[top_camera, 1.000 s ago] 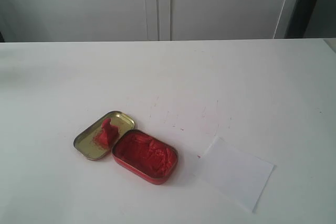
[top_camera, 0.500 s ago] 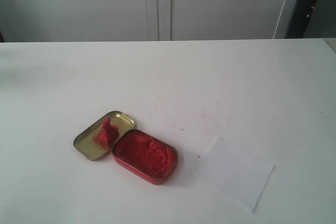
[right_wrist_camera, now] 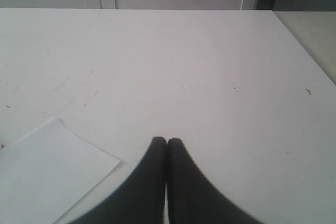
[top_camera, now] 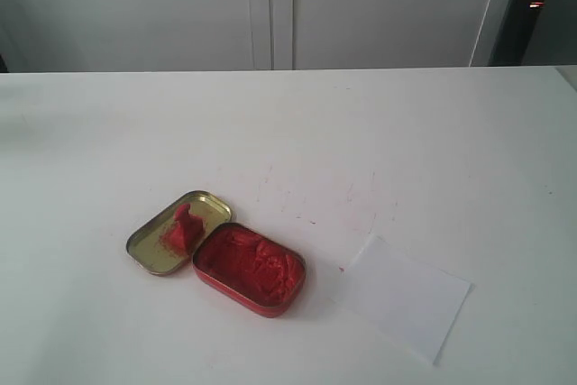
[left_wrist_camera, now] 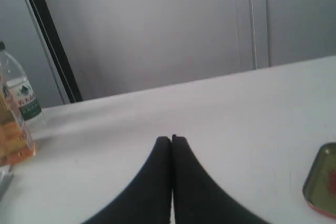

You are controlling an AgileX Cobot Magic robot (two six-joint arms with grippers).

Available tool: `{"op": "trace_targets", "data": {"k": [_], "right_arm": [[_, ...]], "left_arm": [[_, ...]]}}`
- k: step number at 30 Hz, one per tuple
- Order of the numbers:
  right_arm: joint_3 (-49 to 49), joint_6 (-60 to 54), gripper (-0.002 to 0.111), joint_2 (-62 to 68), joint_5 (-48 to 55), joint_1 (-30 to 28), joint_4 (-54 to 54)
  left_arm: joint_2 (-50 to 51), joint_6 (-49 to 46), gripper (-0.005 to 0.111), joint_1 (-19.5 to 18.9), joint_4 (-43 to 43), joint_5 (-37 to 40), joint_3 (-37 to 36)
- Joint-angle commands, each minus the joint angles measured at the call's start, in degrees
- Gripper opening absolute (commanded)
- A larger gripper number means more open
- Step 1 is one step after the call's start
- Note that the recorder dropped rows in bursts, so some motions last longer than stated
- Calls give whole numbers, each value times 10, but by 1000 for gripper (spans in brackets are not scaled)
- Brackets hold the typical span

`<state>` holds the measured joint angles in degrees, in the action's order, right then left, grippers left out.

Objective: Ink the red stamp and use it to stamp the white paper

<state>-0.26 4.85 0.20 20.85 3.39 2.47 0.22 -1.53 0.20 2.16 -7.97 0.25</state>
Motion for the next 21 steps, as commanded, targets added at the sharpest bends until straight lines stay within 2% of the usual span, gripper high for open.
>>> {"op": "trace_targets", "data": {"k": [1, 21], "right_arm": [[3, 0, 0, -2, -8, 0, 3], [3, 0, 0, -2, -8, 0, 3]], "left_arm": [[-2, 0, 0, -1, -2, -51, -2], [-2, 0, 0, -1, -2, -74, -2]]}}
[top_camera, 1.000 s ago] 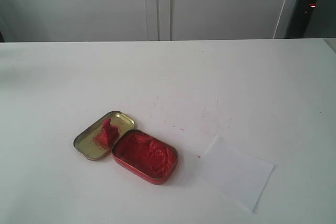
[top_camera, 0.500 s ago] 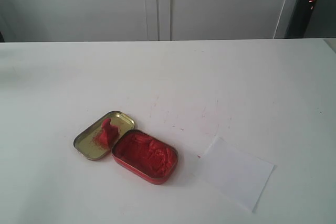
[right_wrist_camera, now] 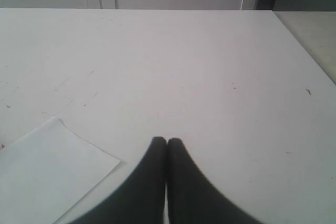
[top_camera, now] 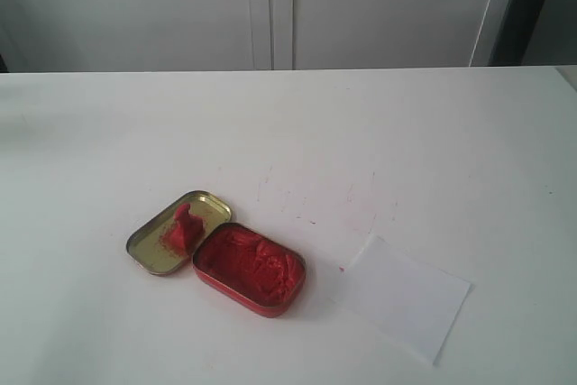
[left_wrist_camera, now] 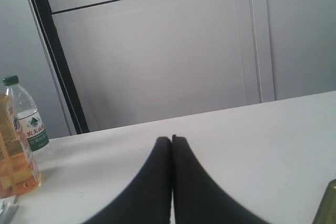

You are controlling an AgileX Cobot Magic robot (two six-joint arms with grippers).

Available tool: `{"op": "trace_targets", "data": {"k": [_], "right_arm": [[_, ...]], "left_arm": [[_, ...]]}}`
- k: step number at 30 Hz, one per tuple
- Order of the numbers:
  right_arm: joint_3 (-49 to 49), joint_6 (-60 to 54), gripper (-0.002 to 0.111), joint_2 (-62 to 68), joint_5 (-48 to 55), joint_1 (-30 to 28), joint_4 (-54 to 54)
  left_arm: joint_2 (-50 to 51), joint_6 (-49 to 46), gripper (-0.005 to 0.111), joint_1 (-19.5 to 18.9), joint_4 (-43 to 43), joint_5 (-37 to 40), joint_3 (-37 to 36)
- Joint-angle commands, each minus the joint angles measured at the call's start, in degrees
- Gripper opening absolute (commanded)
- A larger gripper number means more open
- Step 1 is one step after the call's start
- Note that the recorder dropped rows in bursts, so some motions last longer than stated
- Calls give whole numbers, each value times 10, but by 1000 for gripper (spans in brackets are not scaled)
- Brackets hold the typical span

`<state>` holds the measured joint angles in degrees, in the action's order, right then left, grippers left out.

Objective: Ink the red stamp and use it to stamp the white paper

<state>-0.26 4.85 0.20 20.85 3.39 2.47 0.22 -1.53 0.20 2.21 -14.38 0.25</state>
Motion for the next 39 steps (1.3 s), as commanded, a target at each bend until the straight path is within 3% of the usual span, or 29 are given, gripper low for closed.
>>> {"op": "trace_targets", "data": {"k": [1, 8, 16, 27, 31, 36, 39], "right_arm": [[3, 0, 0, -2, -8, 0, 3], [3, 0, 0, -2, -8, 0, 3], [3, 0, 0, -2, -8, 0, 3], [3, 0, 0, -2, -8, 0, 3], [3, 0, 0, -2, -8, 0, 3], [3, 0, 0, -2, -8, 0, 3], [3, 0, 0, -2, -8, 0, 3]], "left_arm": [[-2, 0, 0, -1, -2, -11, -2], [-2, 0, 0, -1, -2, -12, 1], [-2, 0, 0, -1, -4, 74, 87], [22, 2, 0, -1, -16, 98, 218], [71, 2, 0, -1, -17, 173, 285], [168, 2, 0, -1, -17, 329, 381], [189, 2, 0, -1, -17, 345, 388]]}}
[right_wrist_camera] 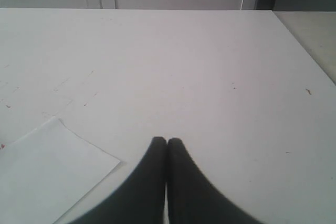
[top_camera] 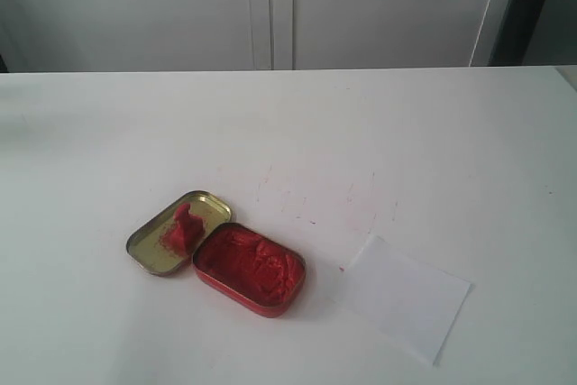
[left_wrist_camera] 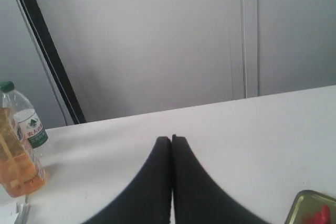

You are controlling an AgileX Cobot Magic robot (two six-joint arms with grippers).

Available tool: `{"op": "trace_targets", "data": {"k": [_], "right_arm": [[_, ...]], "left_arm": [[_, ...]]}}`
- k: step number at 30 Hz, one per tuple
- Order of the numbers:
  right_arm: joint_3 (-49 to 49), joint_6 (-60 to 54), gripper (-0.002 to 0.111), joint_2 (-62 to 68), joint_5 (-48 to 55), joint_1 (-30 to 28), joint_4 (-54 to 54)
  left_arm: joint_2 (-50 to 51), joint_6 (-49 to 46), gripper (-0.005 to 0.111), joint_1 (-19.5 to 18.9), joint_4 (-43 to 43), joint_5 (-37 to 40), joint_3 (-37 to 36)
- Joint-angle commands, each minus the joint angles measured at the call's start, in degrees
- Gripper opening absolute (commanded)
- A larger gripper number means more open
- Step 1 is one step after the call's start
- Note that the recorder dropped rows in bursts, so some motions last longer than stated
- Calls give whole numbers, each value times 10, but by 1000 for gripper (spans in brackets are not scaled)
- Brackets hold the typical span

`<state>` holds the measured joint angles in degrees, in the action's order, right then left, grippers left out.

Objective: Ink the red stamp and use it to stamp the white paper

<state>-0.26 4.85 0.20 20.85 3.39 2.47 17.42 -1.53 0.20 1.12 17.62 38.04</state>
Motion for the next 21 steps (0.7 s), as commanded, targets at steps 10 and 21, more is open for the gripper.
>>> {"op": "trace_targets", "data": {"k": [10, 21], "right_arm": [[3, 0, 0, -2, -8, 0, 3], [3, 0, 0, -2, -8, 0, 3]], "left_arm": [[31, 15, 0, -1, -11, 82, 24], [158, 15, 0, -1, -7, 275, 119]]}}
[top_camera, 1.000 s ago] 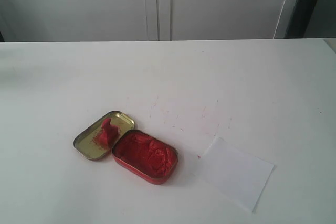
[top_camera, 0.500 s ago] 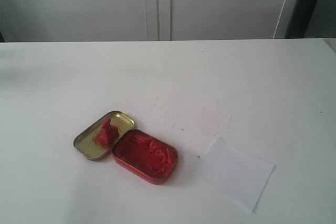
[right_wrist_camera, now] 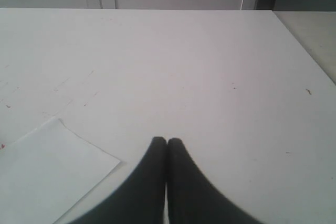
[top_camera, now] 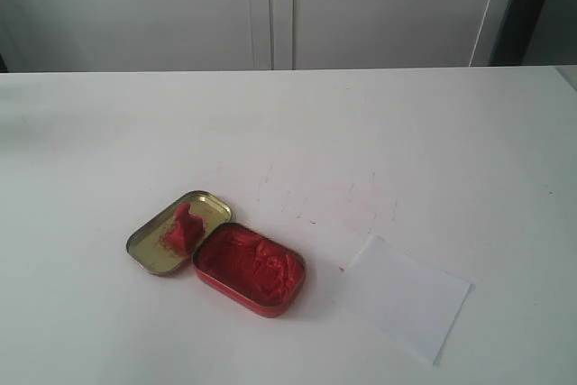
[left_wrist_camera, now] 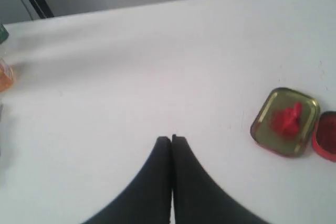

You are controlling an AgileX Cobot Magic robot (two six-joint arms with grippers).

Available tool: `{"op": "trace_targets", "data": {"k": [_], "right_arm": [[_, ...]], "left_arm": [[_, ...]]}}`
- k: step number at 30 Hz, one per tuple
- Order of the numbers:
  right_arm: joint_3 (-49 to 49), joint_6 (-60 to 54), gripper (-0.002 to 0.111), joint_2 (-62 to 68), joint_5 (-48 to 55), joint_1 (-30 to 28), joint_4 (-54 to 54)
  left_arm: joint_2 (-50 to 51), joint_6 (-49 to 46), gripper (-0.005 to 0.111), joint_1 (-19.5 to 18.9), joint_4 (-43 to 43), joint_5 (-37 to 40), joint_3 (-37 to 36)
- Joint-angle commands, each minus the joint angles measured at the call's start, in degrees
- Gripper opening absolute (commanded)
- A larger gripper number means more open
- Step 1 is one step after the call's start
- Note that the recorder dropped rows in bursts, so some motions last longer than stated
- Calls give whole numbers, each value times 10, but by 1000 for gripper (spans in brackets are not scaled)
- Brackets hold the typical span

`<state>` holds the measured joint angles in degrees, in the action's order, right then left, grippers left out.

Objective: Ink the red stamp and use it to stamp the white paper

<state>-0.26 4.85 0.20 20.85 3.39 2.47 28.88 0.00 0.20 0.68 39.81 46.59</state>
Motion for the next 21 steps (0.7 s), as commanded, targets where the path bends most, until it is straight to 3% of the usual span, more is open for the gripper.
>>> {"op": "trace_targets", "data": {"k": [1, 13, 21], "right_arm": [[3, 0, 0, -2, -8, 0, 3], [3, 0, 0, -2, -8, 0, 3], [3, 0, 0, -2, -8, 0, 3]], "left_arm": [[54, 0, 0, -1, -3, 61, 40], [192, -15, 0, -1, -3, 163, 82], [264, -20, 0, -1, -3, 174, 82]]}}
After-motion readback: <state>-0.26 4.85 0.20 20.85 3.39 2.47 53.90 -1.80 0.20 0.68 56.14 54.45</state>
